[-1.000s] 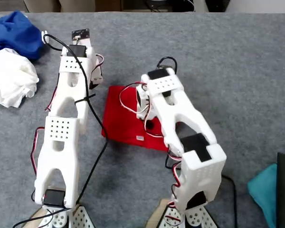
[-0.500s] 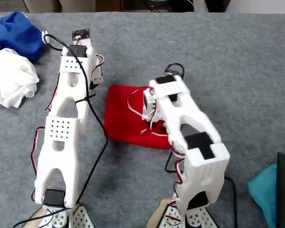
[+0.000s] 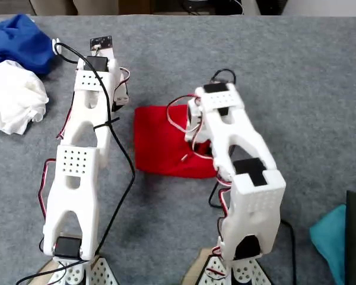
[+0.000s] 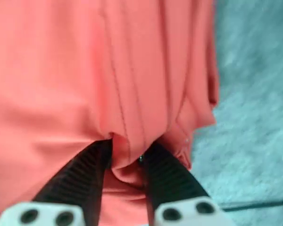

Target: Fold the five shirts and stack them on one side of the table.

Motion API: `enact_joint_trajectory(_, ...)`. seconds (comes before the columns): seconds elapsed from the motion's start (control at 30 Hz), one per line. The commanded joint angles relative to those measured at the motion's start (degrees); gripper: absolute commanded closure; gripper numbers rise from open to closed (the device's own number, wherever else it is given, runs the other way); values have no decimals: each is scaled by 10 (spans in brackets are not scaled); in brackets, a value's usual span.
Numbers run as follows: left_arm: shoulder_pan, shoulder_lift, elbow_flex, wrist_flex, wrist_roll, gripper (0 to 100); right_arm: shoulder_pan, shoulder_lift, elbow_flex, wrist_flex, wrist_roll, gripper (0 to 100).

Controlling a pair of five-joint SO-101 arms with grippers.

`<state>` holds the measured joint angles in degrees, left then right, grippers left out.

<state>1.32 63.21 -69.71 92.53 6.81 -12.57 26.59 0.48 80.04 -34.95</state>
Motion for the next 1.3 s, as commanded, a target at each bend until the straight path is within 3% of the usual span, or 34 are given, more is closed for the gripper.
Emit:
enact_joint_trajectory(0.0,-4,-7,0,-8,-4,981,27,-1,-54,-2,41,993)
enact_joint_trajectory(0.57,-23,-7,0,-24,-4,981,42,139,-288,2,338,991)
enact_joint_trajectory(0.97,-21,-7,0,-24,-4,981,59,143,-294,57,324,972)
enact_joint_trajectory(1.17,-21,-7,0,-24,-4,981,85,138,-300,69,286,699)
enact_joint_trajectory(1.27,-21,-7,0,-24,-4,981,80,138,-324,95,283,670)
